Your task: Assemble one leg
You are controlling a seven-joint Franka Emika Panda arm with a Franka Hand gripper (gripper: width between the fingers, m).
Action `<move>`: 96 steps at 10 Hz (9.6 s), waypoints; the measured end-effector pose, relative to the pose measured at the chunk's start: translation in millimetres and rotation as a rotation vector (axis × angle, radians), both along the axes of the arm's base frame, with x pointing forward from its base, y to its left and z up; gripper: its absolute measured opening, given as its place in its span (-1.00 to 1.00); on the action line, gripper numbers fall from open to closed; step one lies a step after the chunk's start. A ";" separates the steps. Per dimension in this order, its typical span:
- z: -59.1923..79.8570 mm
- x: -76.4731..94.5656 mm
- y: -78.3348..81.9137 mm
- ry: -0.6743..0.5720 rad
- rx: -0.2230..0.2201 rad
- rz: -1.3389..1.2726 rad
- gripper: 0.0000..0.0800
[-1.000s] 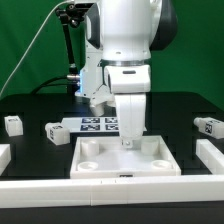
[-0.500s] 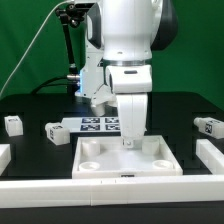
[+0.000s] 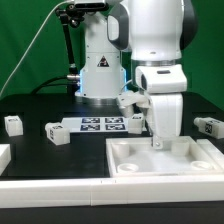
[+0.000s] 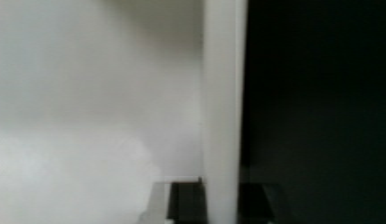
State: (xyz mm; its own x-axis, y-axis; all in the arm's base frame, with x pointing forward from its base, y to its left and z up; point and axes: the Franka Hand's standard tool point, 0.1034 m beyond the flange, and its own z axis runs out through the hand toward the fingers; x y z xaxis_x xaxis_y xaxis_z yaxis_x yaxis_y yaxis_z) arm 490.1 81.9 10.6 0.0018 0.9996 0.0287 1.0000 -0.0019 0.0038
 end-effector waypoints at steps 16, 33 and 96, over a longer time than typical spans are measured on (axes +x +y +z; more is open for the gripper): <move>28.7 -1.3 7.8 -0.018 -0.012 -0.100 0.62; 42.8 -60.3 133.7 0.001 0.064 -1.017 0.62; 121.8 36.1 25.9 -0.143 0.259 -1.282 -0.27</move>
Offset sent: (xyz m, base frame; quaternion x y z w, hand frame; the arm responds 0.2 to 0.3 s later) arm 0.0000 0.0000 0.0000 0.0000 0.0000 0.0000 1.0000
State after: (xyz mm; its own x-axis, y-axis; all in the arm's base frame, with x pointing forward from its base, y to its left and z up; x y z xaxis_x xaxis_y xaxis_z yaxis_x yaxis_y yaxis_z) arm 526.2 107.8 132.4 0.9199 0.2563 0.2970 0.2786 -0.9598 -0.0347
